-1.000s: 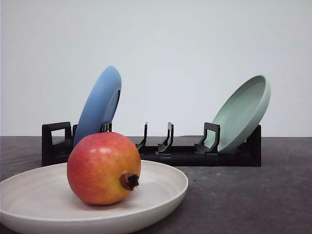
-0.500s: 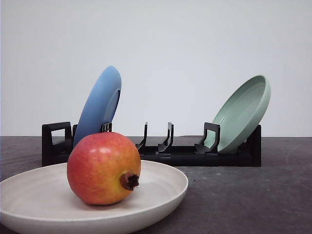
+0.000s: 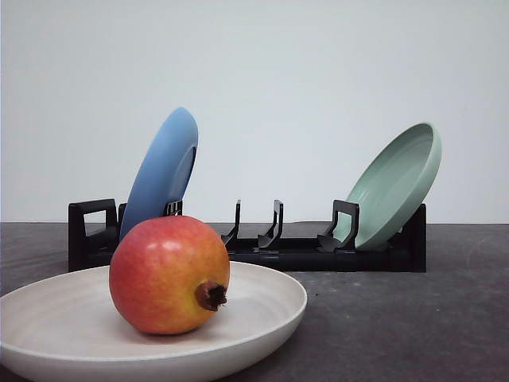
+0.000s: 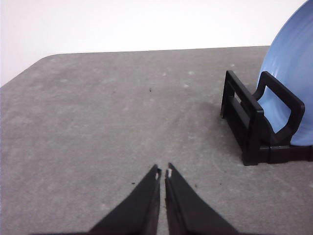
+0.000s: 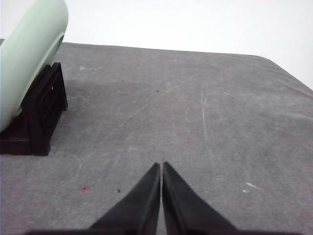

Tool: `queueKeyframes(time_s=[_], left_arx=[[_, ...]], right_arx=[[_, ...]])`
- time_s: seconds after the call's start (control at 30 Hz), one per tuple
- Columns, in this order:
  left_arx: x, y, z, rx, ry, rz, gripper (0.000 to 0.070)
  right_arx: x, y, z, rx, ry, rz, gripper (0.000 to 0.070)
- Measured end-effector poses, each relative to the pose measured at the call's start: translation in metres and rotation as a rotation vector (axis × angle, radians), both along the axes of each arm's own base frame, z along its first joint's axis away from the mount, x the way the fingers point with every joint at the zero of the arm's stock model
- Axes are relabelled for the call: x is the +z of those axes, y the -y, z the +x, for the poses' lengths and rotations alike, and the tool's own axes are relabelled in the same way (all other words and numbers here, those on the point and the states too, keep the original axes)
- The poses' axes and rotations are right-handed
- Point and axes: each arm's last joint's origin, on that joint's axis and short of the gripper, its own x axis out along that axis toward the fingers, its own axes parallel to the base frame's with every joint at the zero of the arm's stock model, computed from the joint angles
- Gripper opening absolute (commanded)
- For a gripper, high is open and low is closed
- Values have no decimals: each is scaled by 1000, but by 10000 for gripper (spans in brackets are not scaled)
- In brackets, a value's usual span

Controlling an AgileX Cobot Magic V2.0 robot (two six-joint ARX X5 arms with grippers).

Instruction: Place pomegranate in white plate

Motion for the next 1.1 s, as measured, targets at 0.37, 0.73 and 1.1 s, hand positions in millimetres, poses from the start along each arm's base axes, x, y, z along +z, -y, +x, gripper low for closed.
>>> queueKeyframes(time_s=[0.37, 0.73, 1.1], left_arx=[[0, 0, 0, 0, 0, 0, 0], [0, 0, 0, 0, 0, 0, 0], [0, 0, 0, 0, 0, 0, 0]], right_arx=[[0, 0, 0, 0, 0, 0, 0], [0, 0, 0, 0, 0, 0, 0], [0, 0, 0, 0, 0, 0, 0]])
